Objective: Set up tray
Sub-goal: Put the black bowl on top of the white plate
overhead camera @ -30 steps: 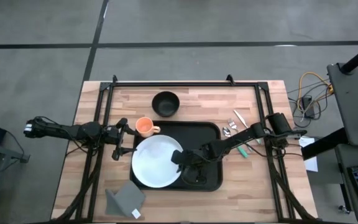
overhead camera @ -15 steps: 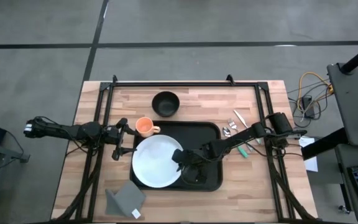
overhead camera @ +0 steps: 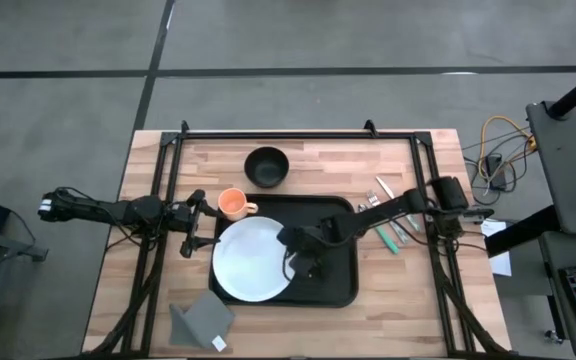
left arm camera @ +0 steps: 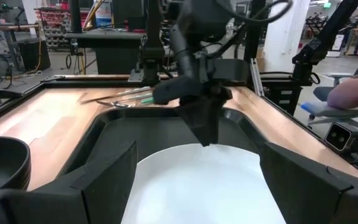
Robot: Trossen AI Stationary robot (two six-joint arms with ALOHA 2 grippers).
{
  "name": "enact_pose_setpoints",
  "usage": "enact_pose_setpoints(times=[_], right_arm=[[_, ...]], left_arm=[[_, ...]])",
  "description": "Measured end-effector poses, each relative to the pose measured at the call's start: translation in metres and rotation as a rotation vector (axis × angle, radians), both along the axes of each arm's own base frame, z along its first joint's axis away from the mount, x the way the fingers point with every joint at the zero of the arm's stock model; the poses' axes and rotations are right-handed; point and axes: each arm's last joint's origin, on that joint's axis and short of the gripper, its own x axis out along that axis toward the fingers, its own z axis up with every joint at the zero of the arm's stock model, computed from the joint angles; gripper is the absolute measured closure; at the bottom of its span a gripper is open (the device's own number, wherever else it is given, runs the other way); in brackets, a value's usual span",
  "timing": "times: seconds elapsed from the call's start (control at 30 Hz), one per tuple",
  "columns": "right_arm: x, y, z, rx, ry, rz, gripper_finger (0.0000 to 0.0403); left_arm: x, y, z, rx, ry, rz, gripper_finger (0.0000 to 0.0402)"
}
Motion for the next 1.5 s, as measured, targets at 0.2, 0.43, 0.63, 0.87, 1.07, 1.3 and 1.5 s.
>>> enact_pose_setpoints(times=[0.2, 0.43, 0.63, 0.87, 1.07, 1.3, 1.5], right_arm=[[0.0, -0.019, 0.005, 0.029, 0.025, -0.018, 0.0258], [-0.01, -0.036, 0.026, 0.03, 0.031, -0.054, 0.026], [-0.016, -0.05, 0.033, 0.033, 0.021, -0.09, 0.0261], [-0.021, -0.061, 0.042, 0.022, -0.008, -0.099, 0.0266], [-0.022, -0.072, 0.045, 0.004, -0.023, -0.101, 0.0264], [-0.026, -0.091, 0.04, 0.059, -0.003, -0.111, 0.0264], [-0.031, -0.104, 0.044, 0.059, -0.006, -0.139, 0.0264]], left_arm=[[0.0, 0.0, 0.0, 0.0, 0.0, 0.0, 0.0086], [0.0, 0.0, -0.001, 0.001, 0.006, 0.0, 0.0086], [0.0, 0.0, -0.001, 0.001, 0.009, 0.0, 0.0086], [0.0, 0.0, -0.001, 0.001, 0.009, 0.0, 0.0086], [0.001, 0.0, -0.001, 0.002, 0.015, 0.0, 0.0086], [0.001, 0.0, -0.002, 0.002, 0.018, 0.0, 0.0086], [0.001, 0.0, -0.002, 0.002, 0.02, 0.0, 0.0086]])
